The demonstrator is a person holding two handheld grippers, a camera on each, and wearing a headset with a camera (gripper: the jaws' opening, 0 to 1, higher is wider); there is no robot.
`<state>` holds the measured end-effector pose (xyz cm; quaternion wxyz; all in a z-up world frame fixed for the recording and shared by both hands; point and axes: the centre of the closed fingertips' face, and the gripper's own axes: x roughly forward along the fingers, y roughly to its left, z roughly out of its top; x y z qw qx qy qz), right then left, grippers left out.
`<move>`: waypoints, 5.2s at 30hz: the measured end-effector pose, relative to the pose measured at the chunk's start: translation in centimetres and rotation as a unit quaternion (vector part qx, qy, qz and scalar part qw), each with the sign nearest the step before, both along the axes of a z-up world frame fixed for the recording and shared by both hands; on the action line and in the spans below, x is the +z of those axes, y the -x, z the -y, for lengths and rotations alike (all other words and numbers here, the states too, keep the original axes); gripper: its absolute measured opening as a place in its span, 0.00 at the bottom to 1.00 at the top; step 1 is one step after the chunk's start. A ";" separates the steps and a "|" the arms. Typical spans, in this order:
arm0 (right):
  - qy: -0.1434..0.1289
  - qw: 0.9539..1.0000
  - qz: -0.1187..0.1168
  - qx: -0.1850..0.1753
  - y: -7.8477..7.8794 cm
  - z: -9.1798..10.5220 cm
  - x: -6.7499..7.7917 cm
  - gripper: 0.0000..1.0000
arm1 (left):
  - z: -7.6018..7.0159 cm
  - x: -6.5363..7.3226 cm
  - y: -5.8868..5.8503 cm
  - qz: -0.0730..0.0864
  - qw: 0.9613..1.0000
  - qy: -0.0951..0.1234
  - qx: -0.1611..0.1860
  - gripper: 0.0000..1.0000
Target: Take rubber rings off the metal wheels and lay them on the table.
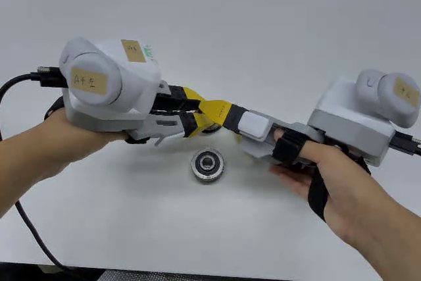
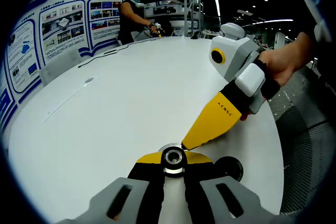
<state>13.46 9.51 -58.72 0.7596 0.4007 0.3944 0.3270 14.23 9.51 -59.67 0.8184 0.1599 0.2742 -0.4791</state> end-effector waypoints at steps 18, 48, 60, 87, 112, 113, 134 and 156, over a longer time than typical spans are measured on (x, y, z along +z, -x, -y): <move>0.000 1.000 0.001 0.010 0.7 -0.5 0.4 0.47 | 0.0 0.0 0.1 -0.001 1.000 -0.002 0.001 0.13; 0.008 1.000 0.010 -0.005 0.3 -0.7 0.7 0.50 | -0.1 0.0 -0.1 -0.001 1.000 -0.003 0.005 0.13; 0.020 1.000 0.010 0.002 0.5 -0.7 0.5 0.53 | -0.1 0.1 0.0 -0.001 1.000 -0.005 0.005 0.13; 0.024 1.000 -0.019 0.003 0.2 0.9 -1.2 0.13 | -0.1 0.0 0.0 -0.001 1.000 -0.002 0.005 0.13; 0.033 0.997 -0.065 -0.009 -0.4 1.4 -2.2 0.01 | -0.1 0.0 0.0 -0.002 1.000 -0.003 0.004 0.13; 0.033 0.998 -0.062 -0.009 -0.4 1.4 -2.1 0.01 | -0.1 0.0 0.0 -0.002 1.000 -0.003 0.004 0.13; 0.036 0.998 -0.045 0.006 -0.3 1.0 -1.4 0.00 | -0.1 0.0 -0.1 -0.002 1.000 -0.002 0.003 0.13; 0.037 0.999 -0.032 0.024 -0.2 0.7 -0.9 0.00 | 0.0 0.0 0.0 -0.001 1.000 0.001 0.003 0.13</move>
